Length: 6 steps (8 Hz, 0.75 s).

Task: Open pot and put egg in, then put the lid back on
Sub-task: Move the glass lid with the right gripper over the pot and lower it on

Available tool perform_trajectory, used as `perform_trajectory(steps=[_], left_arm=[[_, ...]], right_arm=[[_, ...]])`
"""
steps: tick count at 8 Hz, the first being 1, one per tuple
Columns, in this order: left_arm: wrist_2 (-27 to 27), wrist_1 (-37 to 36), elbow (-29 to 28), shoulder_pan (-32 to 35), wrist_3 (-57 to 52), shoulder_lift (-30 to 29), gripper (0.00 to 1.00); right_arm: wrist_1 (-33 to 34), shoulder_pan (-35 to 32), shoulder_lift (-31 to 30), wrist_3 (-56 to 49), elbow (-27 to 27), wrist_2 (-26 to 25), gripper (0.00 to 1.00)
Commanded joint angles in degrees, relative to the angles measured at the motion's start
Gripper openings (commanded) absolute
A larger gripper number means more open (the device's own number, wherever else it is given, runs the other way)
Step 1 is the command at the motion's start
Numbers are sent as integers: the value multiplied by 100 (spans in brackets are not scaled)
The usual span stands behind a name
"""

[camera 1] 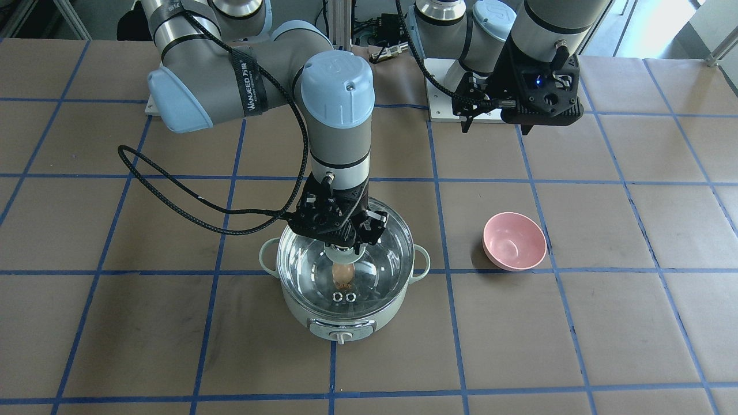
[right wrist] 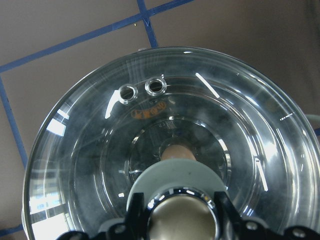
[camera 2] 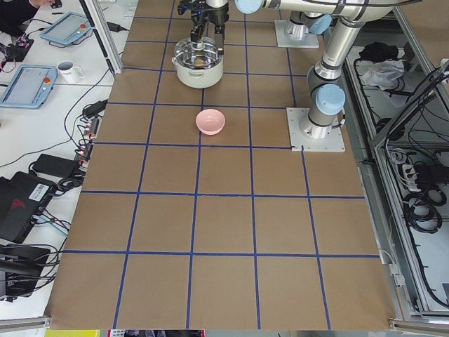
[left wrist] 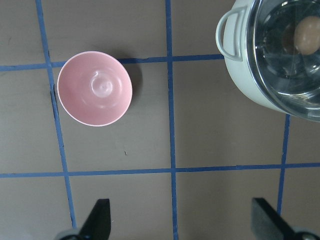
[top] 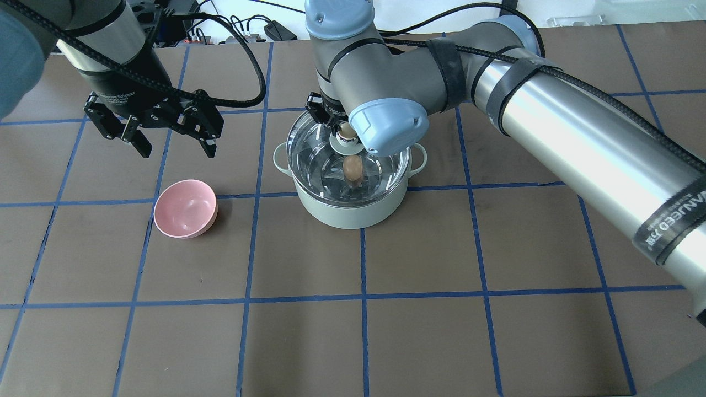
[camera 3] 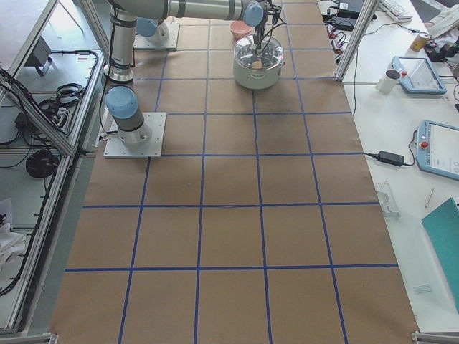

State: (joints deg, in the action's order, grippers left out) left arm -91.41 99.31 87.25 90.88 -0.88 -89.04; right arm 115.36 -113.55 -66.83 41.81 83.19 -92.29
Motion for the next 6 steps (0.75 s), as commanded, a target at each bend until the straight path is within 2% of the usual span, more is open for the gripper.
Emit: perform_trajectory(steps=[1, 2, 3, 5, 6], left_arm=[[0, 0, 2, 0, 0, 1, 100], [0, -9, 2, 0, 0, 1, 100], [0, -9, 2, 0, 0, 1, 100], [0, -9, 2, 9, 9, 1, 100], [9, -9, 2, 9, 9, 1, 100]], right_arm=[[4, 0, 12, 3, 5, 0, 89], [4, 0, 12, 3, 5, 0, 96], [13, 9, -14, -93, -65, 0, 98], [-92, 297, -250, -959, -83, 9, 98], [-476, 612, -504, -1521, -83, 183, 100]])
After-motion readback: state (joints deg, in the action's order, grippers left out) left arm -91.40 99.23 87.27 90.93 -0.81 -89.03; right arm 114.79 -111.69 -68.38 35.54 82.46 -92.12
